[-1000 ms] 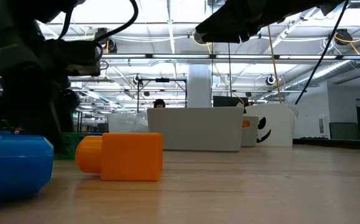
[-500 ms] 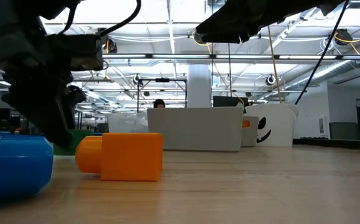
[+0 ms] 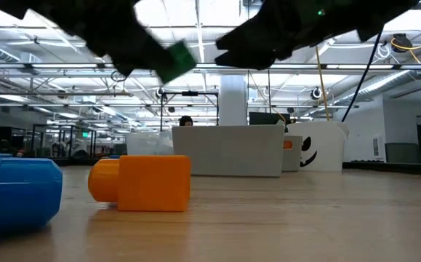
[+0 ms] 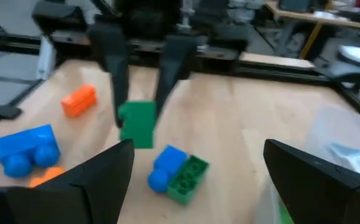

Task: Pick & Place Toys
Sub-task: Put the green game piece into the bottom gray bin, then put the blue game piece into the bottom gray bin

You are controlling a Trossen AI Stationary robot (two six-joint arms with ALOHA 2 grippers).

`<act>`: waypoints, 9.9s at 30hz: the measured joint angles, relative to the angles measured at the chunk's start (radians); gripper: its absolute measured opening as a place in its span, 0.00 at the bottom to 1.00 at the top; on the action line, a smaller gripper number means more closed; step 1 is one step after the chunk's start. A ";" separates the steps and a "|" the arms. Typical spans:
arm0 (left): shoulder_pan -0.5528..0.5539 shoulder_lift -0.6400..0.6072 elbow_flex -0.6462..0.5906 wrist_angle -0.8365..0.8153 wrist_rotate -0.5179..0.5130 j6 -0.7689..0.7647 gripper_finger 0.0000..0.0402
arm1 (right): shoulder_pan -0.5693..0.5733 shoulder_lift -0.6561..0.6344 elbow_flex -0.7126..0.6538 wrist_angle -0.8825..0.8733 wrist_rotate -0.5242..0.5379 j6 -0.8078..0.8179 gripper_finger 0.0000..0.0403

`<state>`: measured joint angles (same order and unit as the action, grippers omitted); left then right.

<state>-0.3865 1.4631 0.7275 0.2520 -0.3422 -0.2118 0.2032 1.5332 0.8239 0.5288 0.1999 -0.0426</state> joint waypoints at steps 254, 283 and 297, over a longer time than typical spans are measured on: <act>0.163 -0.008 0.003 0.049 0.230 -0.430 0.55 | 0.003 0.256 -0.015 0.335 0.000 -0.516 0.25; 0.074 -0.160 0.004 -0.088 -0.158 -0.278 0.57 | -0.178 -0.057 -0.045 -0.197 0.088 0.027 0.30; 0.117 -0.146 0.003 -0.084 -0.157 -0.296 0.57 | -0.207 -0.029 -0.115 -0.112 0.085 0.066 0.47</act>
<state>-0.2697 1.3174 0.7303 0.1684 -0.4995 -0.5076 -0.0037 1.5043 0.7094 0.4169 0.2849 0.0237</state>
